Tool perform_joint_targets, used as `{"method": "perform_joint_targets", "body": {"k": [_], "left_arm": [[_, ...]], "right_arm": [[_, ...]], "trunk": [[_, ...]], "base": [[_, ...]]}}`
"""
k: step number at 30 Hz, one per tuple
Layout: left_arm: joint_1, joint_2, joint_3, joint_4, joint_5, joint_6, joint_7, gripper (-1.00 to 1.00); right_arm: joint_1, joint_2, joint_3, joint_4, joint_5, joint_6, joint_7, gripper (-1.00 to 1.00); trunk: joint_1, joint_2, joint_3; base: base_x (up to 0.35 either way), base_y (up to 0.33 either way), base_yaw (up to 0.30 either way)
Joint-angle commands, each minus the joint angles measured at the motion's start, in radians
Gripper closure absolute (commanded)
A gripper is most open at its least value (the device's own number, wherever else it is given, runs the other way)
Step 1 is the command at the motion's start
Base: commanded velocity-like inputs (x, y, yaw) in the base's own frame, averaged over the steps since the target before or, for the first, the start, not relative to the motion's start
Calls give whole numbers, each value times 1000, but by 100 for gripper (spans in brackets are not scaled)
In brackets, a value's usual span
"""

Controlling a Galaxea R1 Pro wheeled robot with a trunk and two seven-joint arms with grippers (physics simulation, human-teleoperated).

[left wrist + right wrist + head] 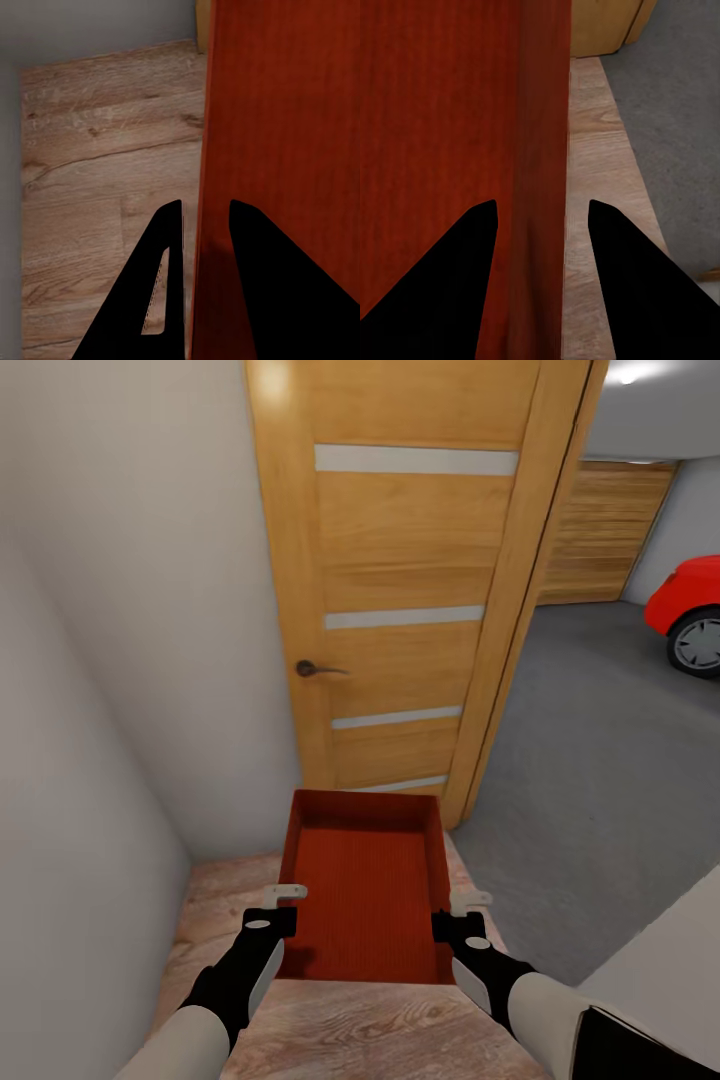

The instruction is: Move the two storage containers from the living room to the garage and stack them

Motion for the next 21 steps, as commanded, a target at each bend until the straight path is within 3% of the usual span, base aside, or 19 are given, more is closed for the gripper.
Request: {"method": "perform_joint_targets", "body": {"k": [1,8,21], "left_arm": [[0,1,-2,-1,-9,8,6,100],[0,1,1,-2,-9,4,11,100],[0,1,1,-3,-10,4,11,100]], "right_arm": [[-1,-6,-3,4,-11,-7,-5,100],[-1,-6,-4,4,-11,-7,-5,100],[-1,-6,-3,4,-11,-7,-5,100]], "trunk": [[1,-2,-2],[1,-2,-2],[1,-2,-2]], "base": [[63,173,0],[14,39,-151],[0,1,-280]]}}
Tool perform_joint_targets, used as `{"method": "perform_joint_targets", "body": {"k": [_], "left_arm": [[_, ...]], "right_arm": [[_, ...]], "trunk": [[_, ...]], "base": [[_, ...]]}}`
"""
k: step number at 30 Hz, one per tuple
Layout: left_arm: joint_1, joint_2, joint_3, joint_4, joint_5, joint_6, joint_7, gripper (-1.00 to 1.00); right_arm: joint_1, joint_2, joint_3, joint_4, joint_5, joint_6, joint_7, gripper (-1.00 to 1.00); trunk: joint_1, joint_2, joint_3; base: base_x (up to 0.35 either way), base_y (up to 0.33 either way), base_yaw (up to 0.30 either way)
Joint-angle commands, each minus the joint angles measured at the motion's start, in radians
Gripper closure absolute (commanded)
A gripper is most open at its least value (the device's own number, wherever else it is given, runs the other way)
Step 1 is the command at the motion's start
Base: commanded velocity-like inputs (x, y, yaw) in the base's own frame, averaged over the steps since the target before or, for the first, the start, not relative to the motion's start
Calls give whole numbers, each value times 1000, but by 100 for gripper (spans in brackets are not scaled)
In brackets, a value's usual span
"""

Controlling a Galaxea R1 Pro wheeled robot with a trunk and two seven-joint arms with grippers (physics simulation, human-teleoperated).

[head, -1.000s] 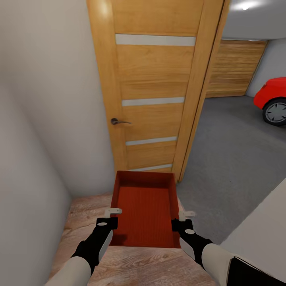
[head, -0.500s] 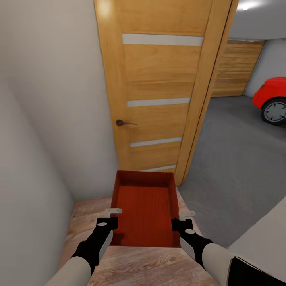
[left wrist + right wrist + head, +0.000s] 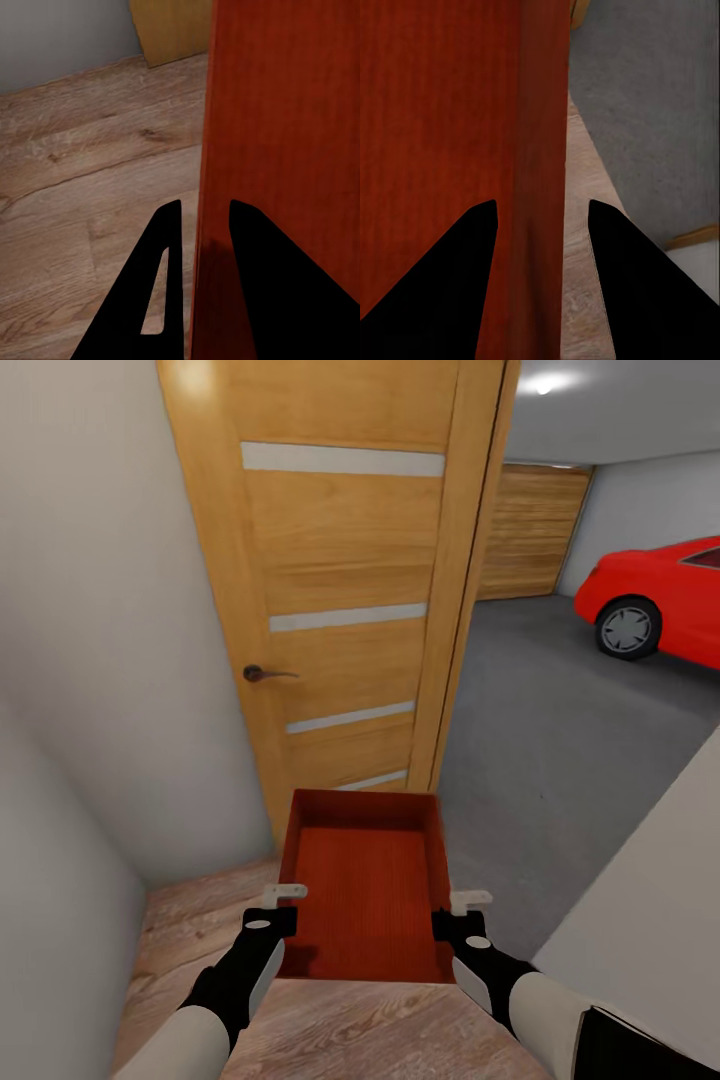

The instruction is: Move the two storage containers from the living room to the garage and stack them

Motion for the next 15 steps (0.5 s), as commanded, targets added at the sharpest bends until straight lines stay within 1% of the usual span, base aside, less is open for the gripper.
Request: {"method": "perform_joint_targets", "body": {"k": [1,15], "left_arm": [[0,1,4,-3,-19,10,6,100],[0,1,4,-3,-19,10,6,100]], "right_arm": [[-1,-2,-9,12,-7,-4,-3,100],[-1,-2,-8,12,-7,-4,-3,100]], "trunk": [[0,-2,-2],[0,-2,-2]], "base": [[0,0,-284],[0,0,-284]]}}
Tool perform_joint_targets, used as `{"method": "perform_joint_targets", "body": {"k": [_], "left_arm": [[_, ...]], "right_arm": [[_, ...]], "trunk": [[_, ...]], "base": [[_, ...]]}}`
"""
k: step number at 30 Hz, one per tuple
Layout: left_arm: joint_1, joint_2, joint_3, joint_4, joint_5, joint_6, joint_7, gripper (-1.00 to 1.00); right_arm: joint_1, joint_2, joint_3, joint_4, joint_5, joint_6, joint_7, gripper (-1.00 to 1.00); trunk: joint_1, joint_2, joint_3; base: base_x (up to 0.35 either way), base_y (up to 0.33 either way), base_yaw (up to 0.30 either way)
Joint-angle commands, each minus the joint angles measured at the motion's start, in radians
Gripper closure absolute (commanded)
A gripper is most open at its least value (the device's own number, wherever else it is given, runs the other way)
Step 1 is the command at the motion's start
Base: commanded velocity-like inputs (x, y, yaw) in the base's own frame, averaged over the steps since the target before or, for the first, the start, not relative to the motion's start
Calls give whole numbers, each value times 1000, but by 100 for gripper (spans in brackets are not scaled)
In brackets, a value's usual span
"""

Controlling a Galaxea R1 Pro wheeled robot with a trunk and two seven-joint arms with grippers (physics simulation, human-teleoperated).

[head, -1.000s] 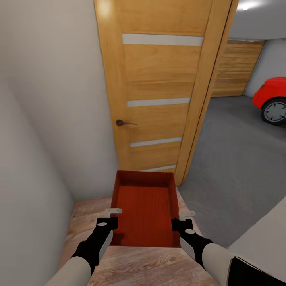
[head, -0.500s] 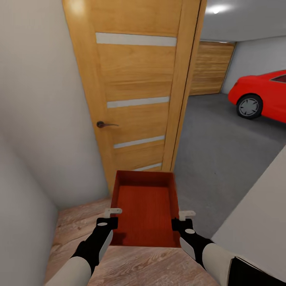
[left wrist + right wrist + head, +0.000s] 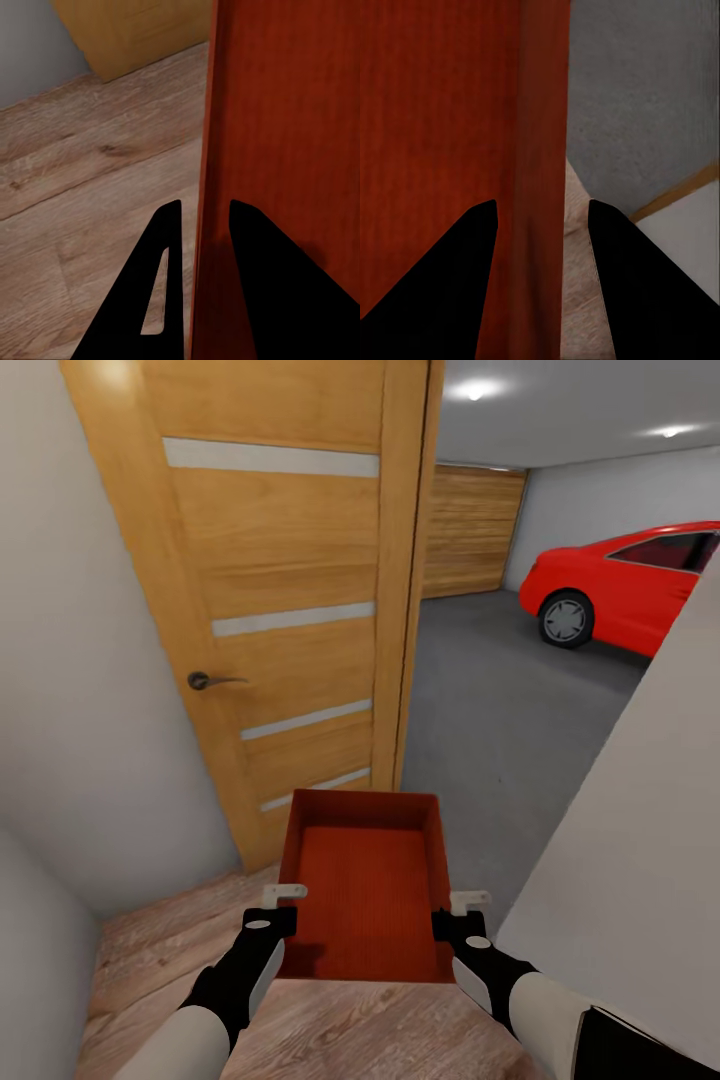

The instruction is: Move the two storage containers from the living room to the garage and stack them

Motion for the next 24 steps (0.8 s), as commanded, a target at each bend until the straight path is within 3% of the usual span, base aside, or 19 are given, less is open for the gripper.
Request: {"method": "perform_joint_targets", "body": {"k": [1,8,13,24], "left_arm": [[0,1,4,-3,-19,10,6,100],[0,1,4,-3,-19,10,6,100],[0,0,3,-3,-19,12,6,100],[0,-1,1,-3,-19,22,6,100]], "right_arm": [[-1,-2,-9,12,-7,-5,-3,100],[-1,-2,-9,12,-7,-5,-3,100],[-1,-2,-9,12,-7,-3,-3,100],[-1,-1,-8,11,-7,-3,-3,100]], "trunk": [[0,-2,-2],[0,-2,-2],[0,-2,-2],[0,-2,-2]], "base": [[0,0,-284],[0,0,-261],[0,27,-55],[0,290,-2]]}}
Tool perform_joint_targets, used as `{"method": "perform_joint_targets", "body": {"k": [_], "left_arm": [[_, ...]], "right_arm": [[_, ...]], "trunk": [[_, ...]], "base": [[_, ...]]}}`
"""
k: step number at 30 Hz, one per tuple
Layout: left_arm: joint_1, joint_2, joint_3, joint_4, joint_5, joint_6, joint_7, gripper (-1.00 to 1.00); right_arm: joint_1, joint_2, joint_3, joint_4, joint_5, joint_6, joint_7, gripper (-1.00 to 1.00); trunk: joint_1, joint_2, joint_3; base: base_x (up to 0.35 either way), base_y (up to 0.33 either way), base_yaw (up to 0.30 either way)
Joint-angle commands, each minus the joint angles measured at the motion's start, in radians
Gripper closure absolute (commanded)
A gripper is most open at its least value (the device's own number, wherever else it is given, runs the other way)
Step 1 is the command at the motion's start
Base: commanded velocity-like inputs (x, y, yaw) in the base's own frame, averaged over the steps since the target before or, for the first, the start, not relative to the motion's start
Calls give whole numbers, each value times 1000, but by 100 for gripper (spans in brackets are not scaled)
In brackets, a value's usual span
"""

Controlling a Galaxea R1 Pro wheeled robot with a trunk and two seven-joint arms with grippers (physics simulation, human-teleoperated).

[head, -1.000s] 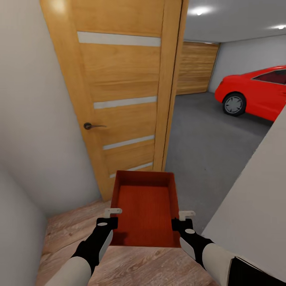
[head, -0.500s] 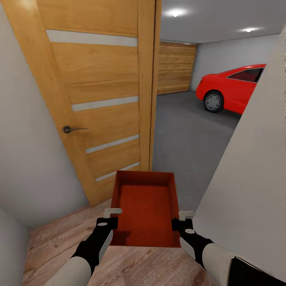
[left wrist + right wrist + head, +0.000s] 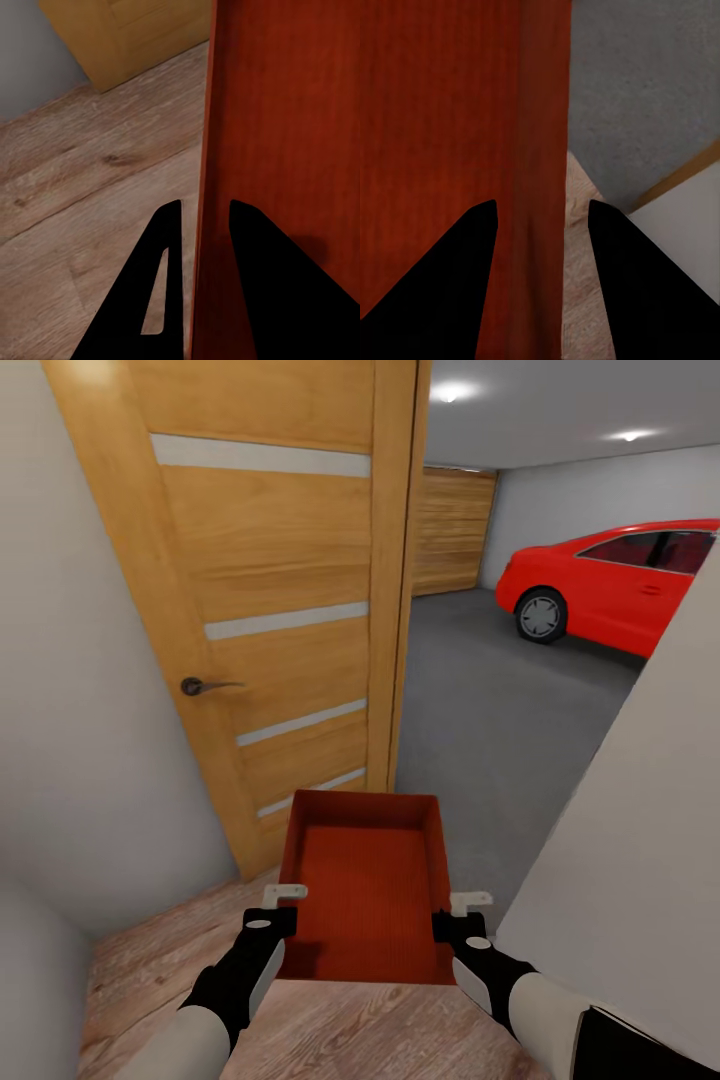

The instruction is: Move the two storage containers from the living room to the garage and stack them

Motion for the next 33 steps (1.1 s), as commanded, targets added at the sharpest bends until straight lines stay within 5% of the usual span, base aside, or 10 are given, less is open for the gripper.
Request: {"method": "perform_joint_targets", "body": {"k": [1,13,33], "left_arm": [[0,1,2,0,-13,9,6,100],[0,1,3,0,-14,1,6,100],[0,1,3,0,-14,-2,6,100]], "right_arm": [[-1,-4,-2,2,-7,-7,-8,100],[-1,-3,1,3,-7,-9,-8,100],[-1,-3,1,3,-7,-7,-8,100]], "trunk": [[0,-2,-2],[0,-2,-2],[0,-2,-2]], "base": [[0,325,0],[92,281,-167],[8,9,-263]]}}
